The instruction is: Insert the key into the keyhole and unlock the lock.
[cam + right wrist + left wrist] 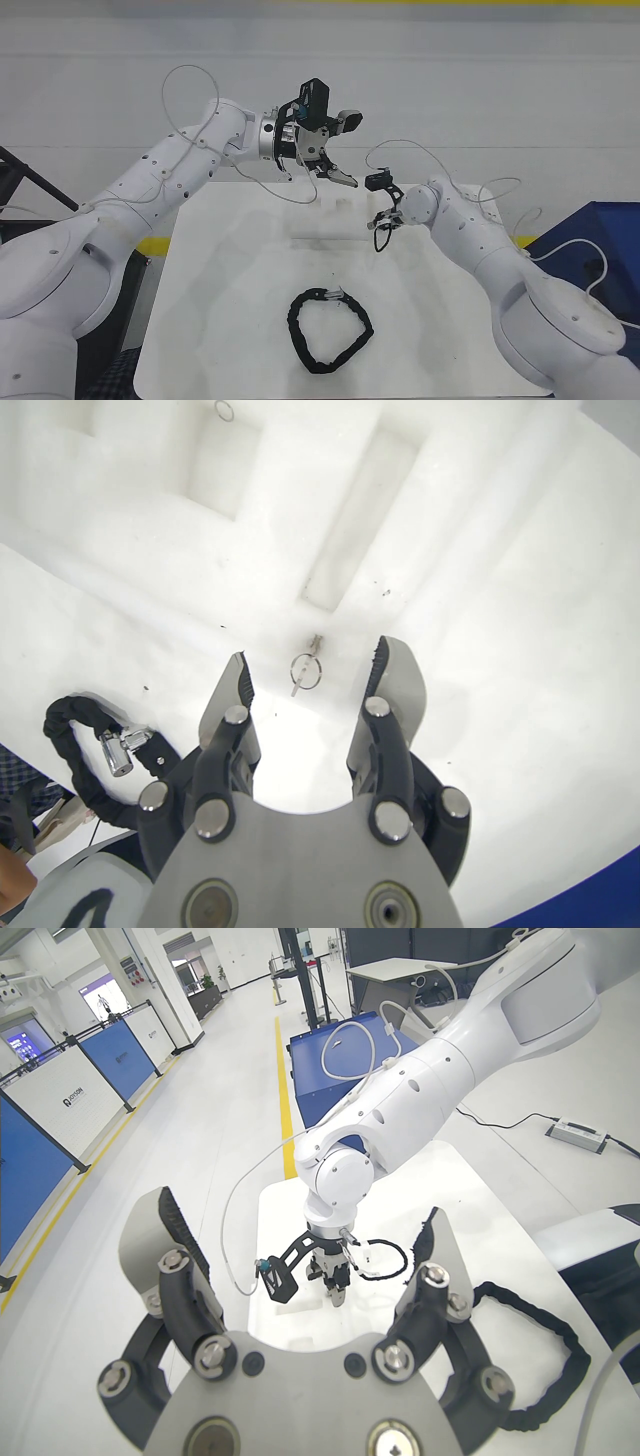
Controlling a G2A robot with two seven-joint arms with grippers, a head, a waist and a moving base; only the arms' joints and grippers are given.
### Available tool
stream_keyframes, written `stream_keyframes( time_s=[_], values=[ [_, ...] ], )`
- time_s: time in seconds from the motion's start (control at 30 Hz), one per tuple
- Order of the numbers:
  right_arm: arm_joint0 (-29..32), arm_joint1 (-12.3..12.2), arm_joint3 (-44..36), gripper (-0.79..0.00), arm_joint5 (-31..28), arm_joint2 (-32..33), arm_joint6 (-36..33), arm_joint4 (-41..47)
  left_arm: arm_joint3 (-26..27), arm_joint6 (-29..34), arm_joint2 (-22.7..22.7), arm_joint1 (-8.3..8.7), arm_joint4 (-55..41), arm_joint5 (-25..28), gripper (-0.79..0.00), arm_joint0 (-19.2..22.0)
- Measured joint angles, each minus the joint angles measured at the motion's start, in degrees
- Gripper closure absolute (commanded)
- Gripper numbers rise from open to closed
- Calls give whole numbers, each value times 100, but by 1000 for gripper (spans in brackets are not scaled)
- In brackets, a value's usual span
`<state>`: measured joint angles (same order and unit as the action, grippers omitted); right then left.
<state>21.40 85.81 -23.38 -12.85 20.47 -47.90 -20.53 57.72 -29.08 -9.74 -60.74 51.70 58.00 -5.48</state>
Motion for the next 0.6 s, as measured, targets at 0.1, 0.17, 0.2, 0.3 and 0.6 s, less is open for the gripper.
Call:
stream_keyframes(
  time_s=[0.1,0.17,0.2,0.3,0.6],
  values=[
    [-2,-5,-79,-489,47,22,34,-115,0,0,0,0,0,0,-785,0],
    [1,-15,-148,-489,25,59,-6,-135,0,0,0,0,0,0,-785,0],
    [2,-22,-180,-440,10,75,-22,-144,0,0,0,0,0,0,-785,0],
    [21,-49,-287,-372,-31,132,-93,-173,0,0,0,0,0,0,-785,0],
    [124,-143,-462,-360,-66,320,-331,-195,0,0,0,0,0,0,-785,0]
  ],
)
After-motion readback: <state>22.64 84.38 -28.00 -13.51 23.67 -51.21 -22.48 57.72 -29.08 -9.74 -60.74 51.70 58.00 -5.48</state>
